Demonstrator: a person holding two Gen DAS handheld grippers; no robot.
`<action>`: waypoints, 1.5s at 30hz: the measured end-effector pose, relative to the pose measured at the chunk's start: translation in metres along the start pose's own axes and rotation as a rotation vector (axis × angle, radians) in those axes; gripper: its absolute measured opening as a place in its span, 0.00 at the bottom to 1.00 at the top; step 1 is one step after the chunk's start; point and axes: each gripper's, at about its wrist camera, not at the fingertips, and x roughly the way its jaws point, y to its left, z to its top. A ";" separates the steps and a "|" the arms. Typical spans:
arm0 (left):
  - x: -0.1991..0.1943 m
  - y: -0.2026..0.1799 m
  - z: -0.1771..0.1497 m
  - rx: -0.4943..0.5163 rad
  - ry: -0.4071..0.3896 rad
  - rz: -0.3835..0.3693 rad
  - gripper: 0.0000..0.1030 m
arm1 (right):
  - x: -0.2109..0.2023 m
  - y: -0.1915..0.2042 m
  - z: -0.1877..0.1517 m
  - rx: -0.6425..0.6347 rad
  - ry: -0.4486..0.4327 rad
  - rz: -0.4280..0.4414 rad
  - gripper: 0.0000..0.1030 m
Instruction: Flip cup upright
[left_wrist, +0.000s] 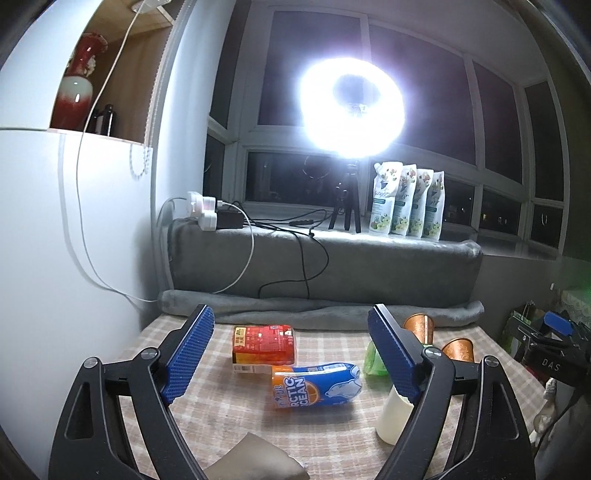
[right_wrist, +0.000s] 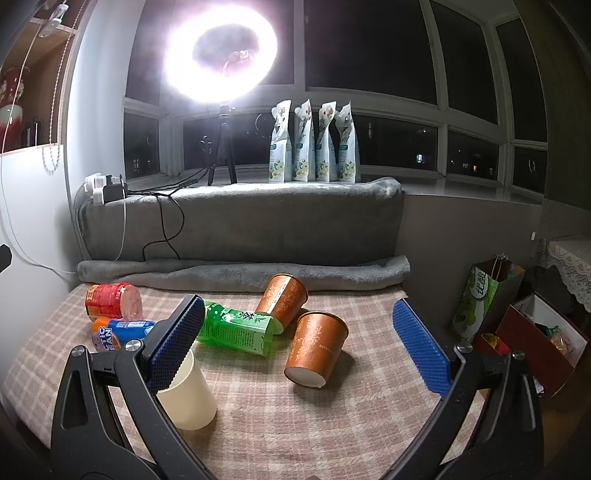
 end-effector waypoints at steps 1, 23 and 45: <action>0.000 0.000 0.000 -0.001 -0.001 0.001 0.83 | 0.000 0.000 0.000 0.000 0.000 -0.001 1.00; -0.002 -0.001 0.000 0.003 0.003 0.002 0.83 | 0.002 0.004 0.001 -0.007 0.000 0.007 1.00; 0.000 -0.002 0.000 0.002 0.008 0.001 0.83 | 0.005 0.006 -0.003 -0.011 0.009 0.008 1.00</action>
